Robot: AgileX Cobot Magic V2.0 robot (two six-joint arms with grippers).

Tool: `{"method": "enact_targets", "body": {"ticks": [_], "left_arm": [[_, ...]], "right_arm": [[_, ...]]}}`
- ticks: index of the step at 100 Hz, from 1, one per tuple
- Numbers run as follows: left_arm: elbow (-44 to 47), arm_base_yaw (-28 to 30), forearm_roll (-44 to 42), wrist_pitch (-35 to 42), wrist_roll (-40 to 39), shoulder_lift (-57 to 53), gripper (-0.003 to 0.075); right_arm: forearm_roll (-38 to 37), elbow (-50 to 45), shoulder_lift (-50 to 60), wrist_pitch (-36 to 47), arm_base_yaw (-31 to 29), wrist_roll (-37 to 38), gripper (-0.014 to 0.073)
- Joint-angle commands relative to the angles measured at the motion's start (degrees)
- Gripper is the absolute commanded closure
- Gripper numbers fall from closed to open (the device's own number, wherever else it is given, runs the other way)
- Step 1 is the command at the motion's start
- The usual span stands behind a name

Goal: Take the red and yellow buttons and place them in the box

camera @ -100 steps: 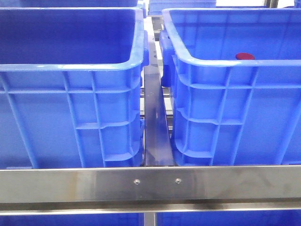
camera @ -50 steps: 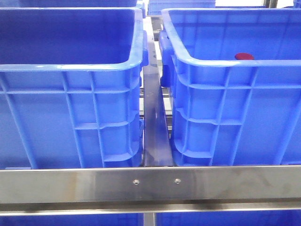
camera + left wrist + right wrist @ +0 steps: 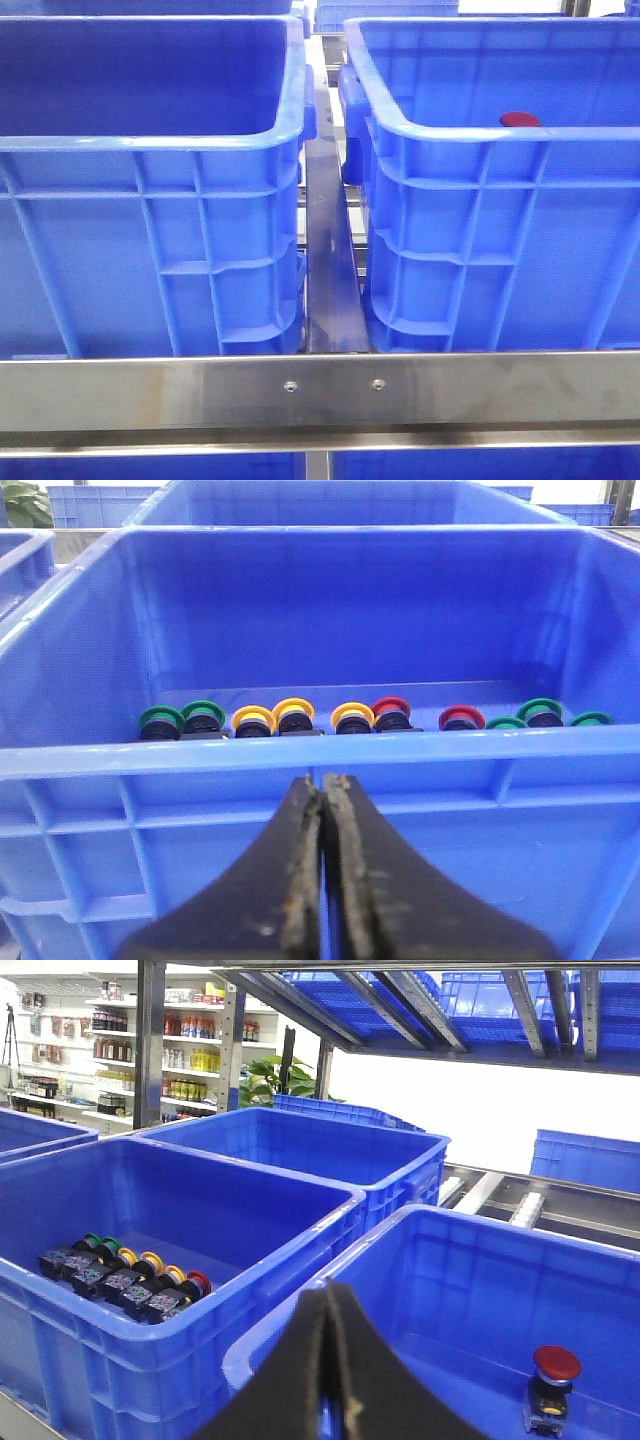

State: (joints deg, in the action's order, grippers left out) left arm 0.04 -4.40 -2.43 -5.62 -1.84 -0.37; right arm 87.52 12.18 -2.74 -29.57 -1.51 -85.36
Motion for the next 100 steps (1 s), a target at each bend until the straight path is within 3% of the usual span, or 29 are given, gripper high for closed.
{"method": "enact_targets", "body": {"ticks": [1,88,100], "left_arm": [[3.1,0.1,-0.1,3.9,-0.7,-1.8,0.074],[3.1,0.1,-0.1,3.9,-0.7,-1.8,0.074],[3.1,0.1,-0.1,3.9,-0.7,-1.8,0.074]], "right_arm": [[2.1,1.5,-0.9,0.3,-0.2,-0.6,0.0654],[2.3,1.5,-0.9,0.4,-0.2,-0.6,0.0654],[2.4,1.5,-0.9,5.1,-0.2,-0.5,0.0654]]}}
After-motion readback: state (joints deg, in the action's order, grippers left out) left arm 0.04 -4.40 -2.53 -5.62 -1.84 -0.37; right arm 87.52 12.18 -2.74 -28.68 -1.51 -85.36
